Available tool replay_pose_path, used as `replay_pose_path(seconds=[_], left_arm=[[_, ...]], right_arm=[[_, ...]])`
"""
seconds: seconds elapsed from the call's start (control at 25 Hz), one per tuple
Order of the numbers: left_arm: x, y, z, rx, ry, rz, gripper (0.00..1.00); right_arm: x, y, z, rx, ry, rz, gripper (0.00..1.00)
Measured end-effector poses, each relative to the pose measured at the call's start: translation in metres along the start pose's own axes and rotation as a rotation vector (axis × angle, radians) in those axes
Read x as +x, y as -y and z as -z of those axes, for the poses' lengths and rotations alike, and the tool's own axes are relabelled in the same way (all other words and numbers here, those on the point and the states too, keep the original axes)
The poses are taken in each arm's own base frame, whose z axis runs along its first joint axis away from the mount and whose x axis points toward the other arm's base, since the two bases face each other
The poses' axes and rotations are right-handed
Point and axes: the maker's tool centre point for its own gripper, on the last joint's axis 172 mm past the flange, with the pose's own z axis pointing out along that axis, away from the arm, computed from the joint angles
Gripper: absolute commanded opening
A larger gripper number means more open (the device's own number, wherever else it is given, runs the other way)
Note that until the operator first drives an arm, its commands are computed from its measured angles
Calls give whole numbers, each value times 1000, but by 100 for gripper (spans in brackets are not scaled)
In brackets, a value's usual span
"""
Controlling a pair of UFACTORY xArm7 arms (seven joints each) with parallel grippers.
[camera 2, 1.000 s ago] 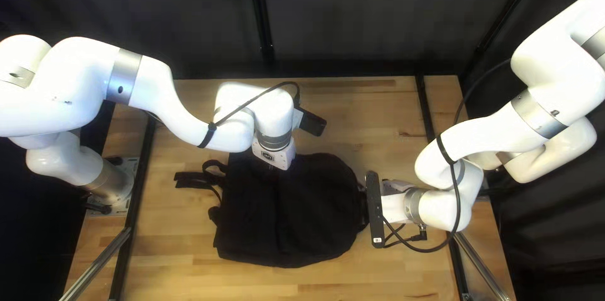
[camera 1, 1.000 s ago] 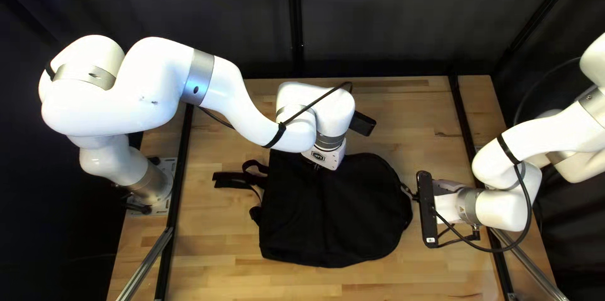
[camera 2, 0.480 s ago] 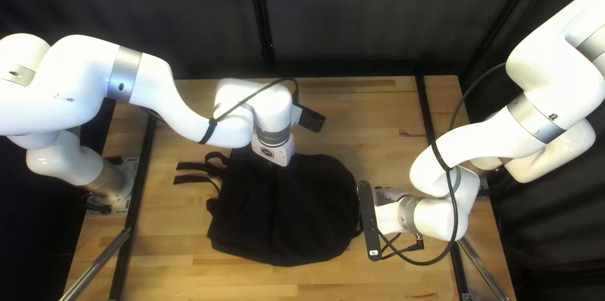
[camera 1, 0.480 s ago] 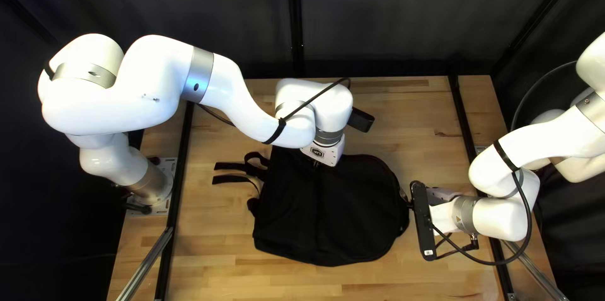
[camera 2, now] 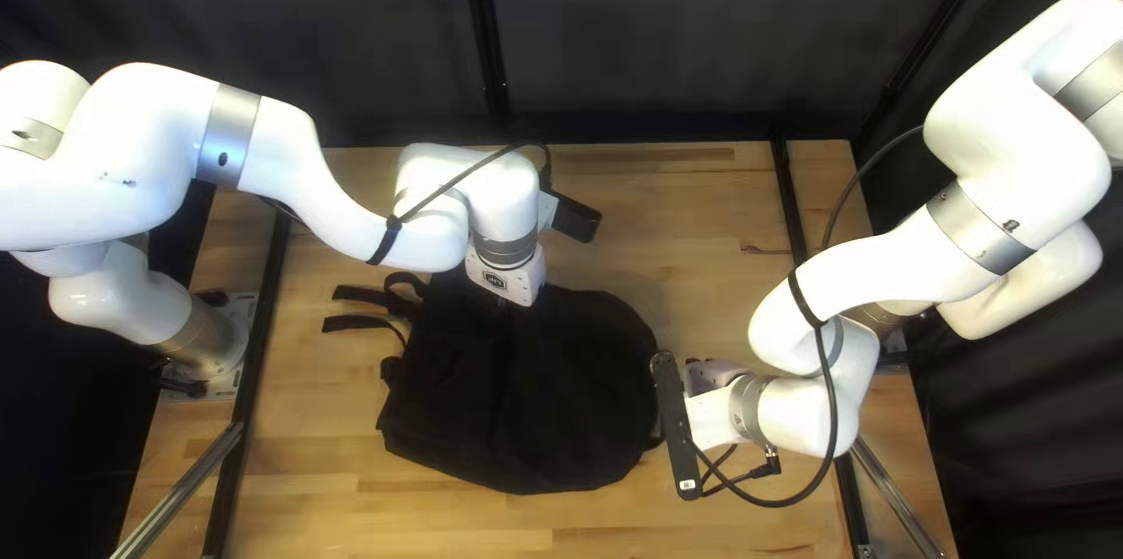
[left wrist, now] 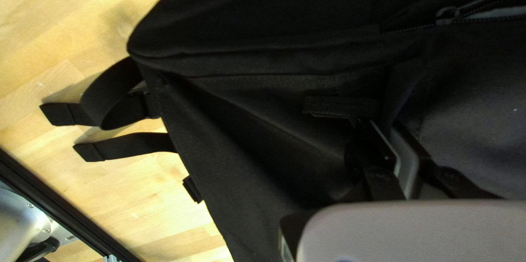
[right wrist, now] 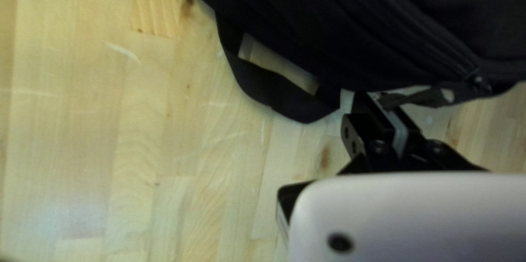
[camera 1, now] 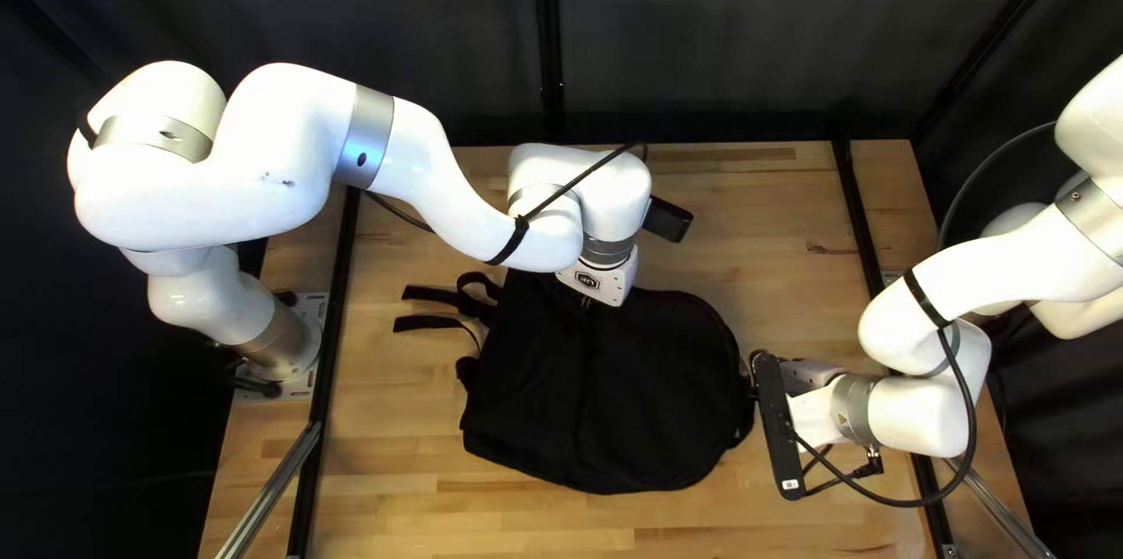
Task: Remove a lunch box from a kids backpack
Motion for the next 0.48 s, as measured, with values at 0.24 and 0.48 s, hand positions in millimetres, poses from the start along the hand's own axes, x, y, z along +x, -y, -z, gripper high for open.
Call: replay_pose_path(seconds=[0.24, 0.48], left_arm=[[0, 0, -1, -5, 1, -1, 0], [1, -1, -1, -8, 0, -2, 0]], right_arm=[[2, 2, 3, 6, -7, 22, 0], [7, 6, 6, 13, -17, 41, 1]])
